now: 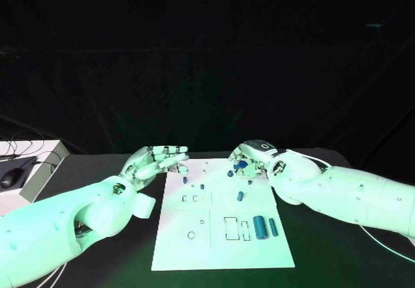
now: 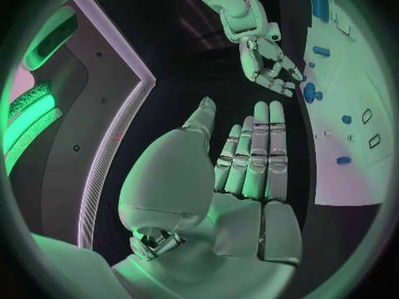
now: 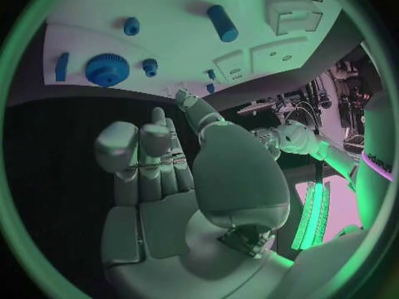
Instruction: Assemble the parts on the task board
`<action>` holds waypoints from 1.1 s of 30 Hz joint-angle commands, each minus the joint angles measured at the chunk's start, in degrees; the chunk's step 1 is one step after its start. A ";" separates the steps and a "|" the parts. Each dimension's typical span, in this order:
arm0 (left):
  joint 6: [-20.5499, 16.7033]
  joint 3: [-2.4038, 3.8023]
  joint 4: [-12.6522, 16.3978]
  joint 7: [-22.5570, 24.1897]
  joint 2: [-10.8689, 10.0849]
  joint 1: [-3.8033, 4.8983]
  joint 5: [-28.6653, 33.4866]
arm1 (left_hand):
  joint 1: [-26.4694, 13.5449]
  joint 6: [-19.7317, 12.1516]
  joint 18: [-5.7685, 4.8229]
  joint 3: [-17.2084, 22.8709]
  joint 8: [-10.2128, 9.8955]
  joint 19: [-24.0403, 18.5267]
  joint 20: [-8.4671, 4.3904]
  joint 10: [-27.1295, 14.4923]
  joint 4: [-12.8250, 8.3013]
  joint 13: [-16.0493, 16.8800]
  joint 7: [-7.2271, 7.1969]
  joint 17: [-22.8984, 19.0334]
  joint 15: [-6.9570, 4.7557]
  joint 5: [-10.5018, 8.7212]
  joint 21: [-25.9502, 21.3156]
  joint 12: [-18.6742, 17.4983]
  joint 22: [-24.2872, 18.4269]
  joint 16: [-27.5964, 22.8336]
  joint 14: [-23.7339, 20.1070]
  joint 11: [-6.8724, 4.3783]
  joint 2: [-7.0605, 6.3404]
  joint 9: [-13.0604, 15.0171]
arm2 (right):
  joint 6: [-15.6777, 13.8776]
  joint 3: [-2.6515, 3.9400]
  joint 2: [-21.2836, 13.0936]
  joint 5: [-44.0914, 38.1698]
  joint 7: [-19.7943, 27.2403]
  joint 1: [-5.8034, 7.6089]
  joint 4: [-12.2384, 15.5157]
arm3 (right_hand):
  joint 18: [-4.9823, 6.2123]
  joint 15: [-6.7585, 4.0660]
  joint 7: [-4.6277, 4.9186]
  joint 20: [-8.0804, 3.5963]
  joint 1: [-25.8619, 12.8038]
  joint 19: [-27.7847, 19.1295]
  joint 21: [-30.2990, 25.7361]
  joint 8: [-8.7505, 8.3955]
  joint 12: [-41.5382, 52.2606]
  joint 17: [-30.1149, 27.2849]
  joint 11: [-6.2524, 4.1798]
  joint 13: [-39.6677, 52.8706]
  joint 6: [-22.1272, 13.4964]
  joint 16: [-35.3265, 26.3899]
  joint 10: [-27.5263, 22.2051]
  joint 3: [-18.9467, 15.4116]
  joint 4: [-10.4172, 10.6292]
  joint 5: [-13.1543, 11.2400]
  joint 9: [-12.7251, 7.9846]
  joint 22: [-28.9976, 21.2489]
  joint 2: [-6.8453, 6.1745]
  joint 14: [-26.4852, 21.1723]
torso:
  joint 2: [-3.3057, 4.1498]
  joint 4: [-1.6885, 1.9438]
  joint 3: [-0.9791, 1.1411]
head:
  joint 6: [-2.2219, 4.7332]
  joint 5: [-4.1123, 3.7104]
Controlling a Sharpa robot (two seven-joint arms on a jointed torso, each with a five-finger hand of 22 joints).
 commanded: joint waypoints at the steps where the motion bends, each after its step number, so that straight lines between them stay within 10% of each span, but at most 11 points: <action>1: 1.77 0.07 0.25 -0.47 -0.09 -0.13 -0.35 | -0.40 -0.63 -0.89 0.41 -0.11 -0.62 -0.04 -0.60 0.25 0.07 0.03 -0.19 -0.02 -0.15 0.10 -0.11 -0.18 0.16 -0.55 0.18 -0.24 -0.02 | -0.50 0.08 -0.02 -4.83 -3.59 0.15 0.49 | -0.71 0.47 -0.85 -0.01 -0.24 2.38 3.68 -0.06 0.33 -1.30 0.42 0.17 -0.90 -2.69 -1.49 -1.58 0.44 -0.48 -0.01 5.66 -0.77 -2.10 | 0.89 0.40 -0.26 | 0.01 -0.45; 5: 1.84 0.07 0.28 -0.68 -0.10 -0.32 -0.37 | -0.31 -0.85 -0.56 1.14 -0.13 -0.82 0.31 -0.69 0.50 0.06 0.08 -1.33 0.04 -0.16 0.27 -0.12 -0.86 -0.19 -0.38 0.23 -0.54 -0.03 | -0.06 0.09 -0.13 -5.66 -3.95 0.30 0.87 | -2.42 -0.80 -0.66 -0.96 0.66 5.07 10.02 -0.18 2.51 -5.11 -1.11 1.22 -0.30 -10.06 1.68 -2.02 0.82 -0.38 0.07 14.31 -0.44 -0.80 | 1.17 0.54 -0.37 | 0.02 -0.79; 13: 2.19 0.08 0.26 -1.20 -0.12 -0.48 -0.39 | -0.39 -1.84 -0.54 1.12 -0.16 -0.79 0.32 -1.17 0.55 0.07 0.43 -1.42 0.10 -0.15 0.31 -0.11 -1.01 -0.18 -0.28 0.41 -0.47 -0.07 | 2.54 0.11 -0.25 -7.26 -4.74 0.45 1.25 | 0.91 -0.35 1.45 -0.86 0.10 6.62 -0.55 -0.27 0.07 -10.48 0.41 -0.41 -1.28 -11.60 -1.82 -1.15 2.07 -0.52 -0.18 4.04 -1.30 2.44 | 1.54 0.87 -0.54 | 0.16 -0.99; 33: 1.86 0.37 1.38 -0.45 -1.19 -0.67 -0.45 | -0.40 -2.91 -0.59 1.32 -0.19 -1.38 0.69 -1.76 0.72 0.07 0.65 -2.17 0.46 -0.14 -0.35 -0.11 -1.86 -1.23 -0.99 0.66 -0.52 -0.11 | 4.91 0.12 1.38 -10.95 -6.62 0.44 -0.83 | 0.96 0.17 1.88 -0.64 2.47 7.43 -2.50 -0.20 -0.14 -18.14 1.19 -0.45 3.99 -6.03 -4.64 0.04 2.86 -0.36 -0.15 4.15 -1.07 1.04 | 2.96 1.73 -0.68 | 0.11 -1.68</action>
